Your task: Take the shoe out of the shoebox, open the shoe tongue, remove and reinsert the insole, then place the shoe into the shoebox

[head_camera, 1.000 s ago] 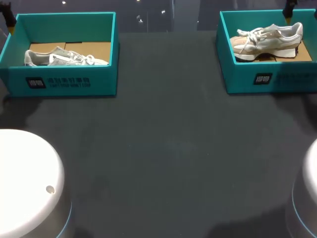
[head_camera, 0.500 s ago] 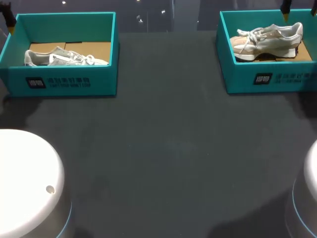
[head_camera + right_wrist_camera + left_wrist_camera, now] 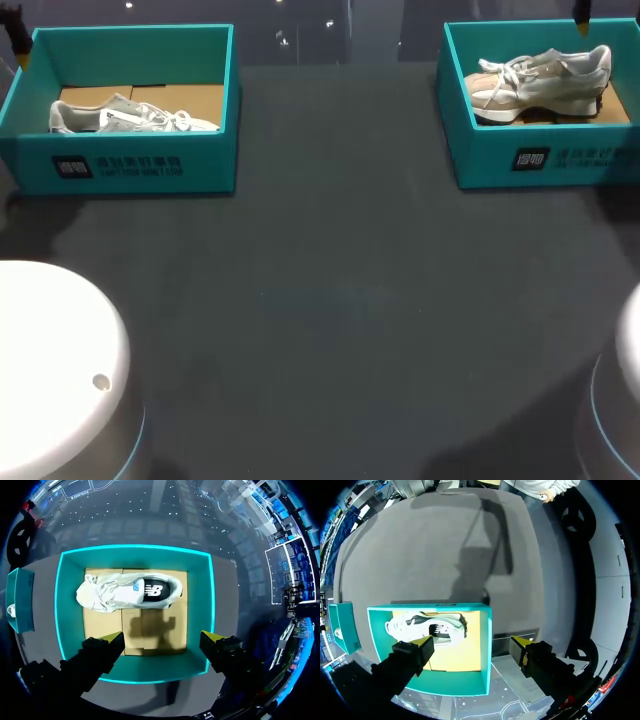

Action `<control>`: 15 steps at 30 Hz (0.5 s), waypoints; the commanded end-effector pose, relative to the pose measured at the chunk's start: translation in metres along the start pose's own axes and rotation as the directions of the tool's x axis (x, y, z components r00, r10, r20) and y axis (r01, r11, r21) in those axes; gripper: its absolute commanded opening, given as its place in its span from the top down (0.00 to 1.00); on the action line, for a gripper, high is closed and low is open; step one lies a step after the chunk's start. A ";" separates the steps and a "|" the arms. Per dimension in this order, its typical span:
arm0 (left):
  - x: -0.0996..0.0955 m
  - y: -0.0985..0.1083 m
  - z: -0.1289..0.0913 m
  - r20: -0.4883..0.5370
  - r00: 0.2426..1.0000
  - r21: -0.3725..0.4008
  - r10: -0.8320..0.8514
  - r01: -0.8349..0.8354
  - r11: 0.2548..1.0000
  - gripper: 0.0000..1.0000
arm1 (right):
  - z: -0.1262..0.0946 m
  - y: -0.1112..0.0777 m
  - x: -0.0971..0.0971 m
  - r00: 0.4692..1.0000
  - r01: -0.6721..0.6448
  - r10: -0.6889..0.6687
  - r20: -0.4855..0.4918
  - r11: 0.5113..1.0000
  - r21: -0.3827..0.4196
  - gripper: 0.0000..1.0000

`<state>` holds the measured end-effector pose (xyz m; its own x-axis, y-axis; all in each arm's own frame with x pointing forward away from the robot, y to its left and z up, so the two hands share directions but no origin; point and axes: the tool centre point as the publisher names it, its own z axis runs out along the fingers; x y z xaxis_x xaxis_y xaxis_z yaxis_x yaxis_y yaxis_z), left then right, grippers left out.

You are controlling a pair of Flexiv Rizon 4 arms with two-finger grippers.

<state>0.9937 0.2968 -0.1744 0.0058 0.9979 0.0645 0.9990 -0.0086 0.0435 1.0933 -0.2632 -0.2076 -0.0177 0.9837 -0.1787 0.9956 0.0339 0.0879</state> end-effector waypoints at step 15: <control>0.000 0.001 0.000 -0.001 1.000 0.001 0.001 -0.001 1.000 0.00 | 0.058 0.043 -0.022 1.000 -0.006 0.006 0.001 0.999 0.032 0.00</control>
<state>0.9938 0.2967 -0.1745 0.0059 0.9979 0.0646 0.9990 -0.0087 0.0434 1.1338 -0.2940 -0.2513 -0.0114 0.9838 -0.1789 0.9971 0.0247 0.0724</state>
